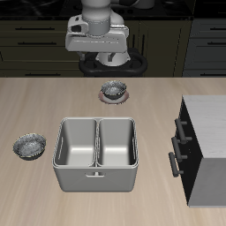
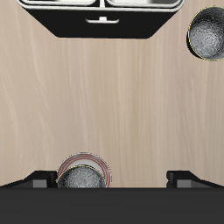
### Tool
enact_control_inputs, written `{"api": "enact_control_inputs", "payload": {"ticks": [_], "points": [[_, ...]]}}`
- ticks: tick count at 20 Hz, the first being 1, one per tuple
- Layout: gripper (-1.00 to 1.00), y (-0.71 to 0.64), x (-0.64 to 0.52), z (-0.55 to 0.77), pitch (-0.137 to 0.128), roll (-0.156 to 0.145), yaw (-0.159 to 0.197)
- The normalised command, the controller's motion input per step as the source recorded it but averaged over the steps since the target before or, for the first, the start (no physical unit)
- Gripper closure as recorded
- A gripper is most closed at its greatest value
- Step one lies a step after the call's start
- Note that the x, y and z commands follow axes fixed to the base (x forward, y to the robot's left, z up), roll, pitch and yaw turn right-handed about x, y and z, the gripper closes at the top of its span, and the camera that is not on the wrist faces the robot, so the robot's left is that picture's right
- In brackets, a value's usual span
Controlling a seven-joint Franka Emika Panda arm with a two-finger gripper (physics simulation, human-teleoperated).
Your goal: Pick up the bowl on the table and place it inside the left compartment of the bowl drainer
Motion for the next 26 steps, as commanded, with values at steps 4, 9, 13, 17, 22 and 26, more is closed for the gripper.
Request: {"api": "enact_control_inputs", "payload": {"ticks": [4,9,13,17,22,26], "points": [[-1.0,-0.33,0.1,-0.02,0.006,-0.013,0.005],[-1.0,-0.61,0.15,-0.14,0.023,-0.02,0.018],[-1.0,-0.52,0.18,-0.23,0.038,0.003,-0.007],[-1.0,-0.49,0.07,-0.11,0.004,-0.046,0.0],[-1.0,-0.46,0.03,-0.04,-0.01,-0.047,-0.007],[-1.0,-0.47,0.06,0.0,-0.01,-0.073,0.017]]}}
